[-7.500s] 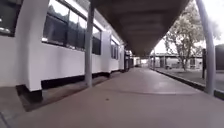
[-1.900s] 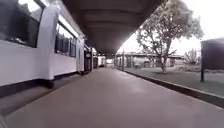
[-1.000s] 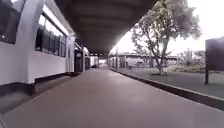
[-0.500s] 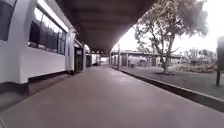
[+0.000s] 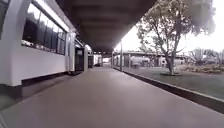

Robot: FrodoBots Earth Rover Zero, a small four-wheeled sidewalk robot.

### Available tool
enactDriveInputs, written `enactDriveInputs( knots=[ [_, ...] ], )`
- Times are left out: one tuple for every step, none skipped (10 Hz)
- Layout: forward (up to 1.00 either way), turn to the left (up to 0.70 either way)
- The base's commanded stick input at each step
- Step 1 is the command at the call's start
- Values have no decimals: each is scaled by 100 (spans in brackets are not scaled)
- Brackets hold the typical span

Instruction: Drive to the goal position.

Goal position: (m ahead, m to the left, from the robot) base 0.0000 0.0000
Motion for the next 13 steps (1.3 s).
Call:
enactDriveInputs(
  knots=[
    [70,6],
    [70,6],
    [70,6],
    [70,6],
    [70,6],
    [70,6],
    [70,6],
    [70,6],
    [70,6],
    [70,6],
    [62,5],
    [53,5],
    [43,4]
  ],
)
